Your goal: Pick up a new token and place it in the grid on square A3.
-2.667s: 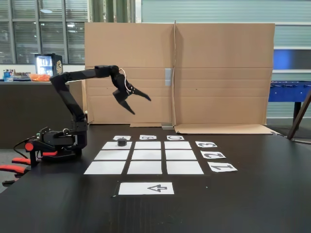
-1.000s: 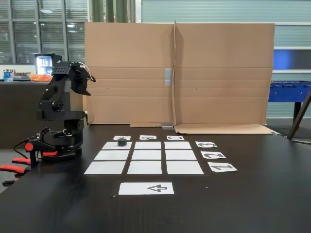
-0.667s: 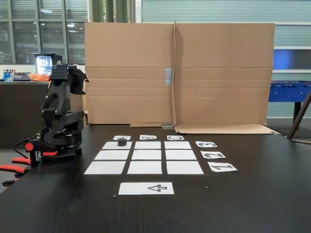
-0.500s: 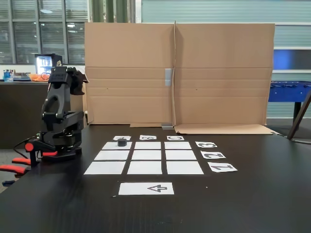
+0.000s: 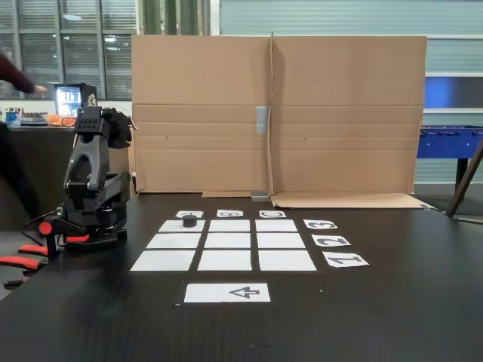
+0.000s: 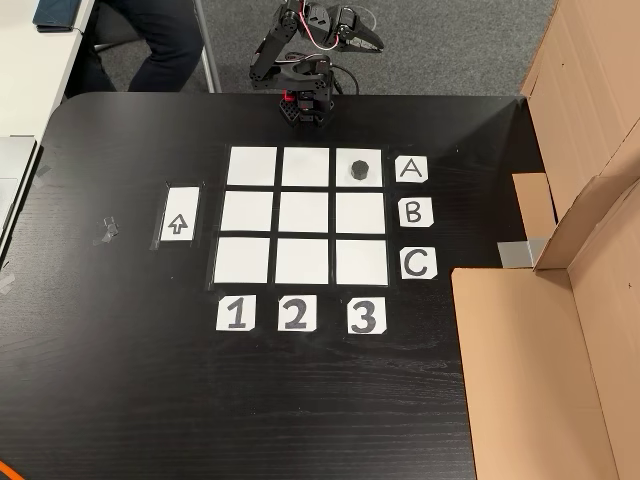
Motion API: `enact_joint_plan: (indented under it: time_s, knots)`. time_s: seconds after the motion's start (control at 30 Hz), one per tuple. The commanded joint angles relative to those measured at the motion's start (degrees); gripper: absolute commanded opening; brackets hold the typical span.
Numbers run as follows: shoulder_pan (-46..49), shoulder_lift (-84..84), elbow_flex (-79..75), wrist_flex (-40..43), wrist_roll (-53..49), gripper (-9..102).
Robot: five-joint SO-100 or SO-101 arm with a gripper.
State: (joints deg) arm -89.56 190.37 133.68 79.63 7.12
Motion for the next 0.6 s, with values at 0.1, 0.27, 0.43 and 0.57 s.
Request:
enact_joint_plan:
  time_s: [0.1, 0.27, 0.43, 0.57]
  knots:
    - [-1.0, 0.1, 1.0, 0.1, 0.4, 0]
    - [-2.9, 0.1, 2.3, 0.1, 0.4, 0]
    - [-3.4, 0.2, 2.8, 0.1, 0.8, 0]
    - [-4.3, 0.2, 3.3, 0.1, 1.0, 0]
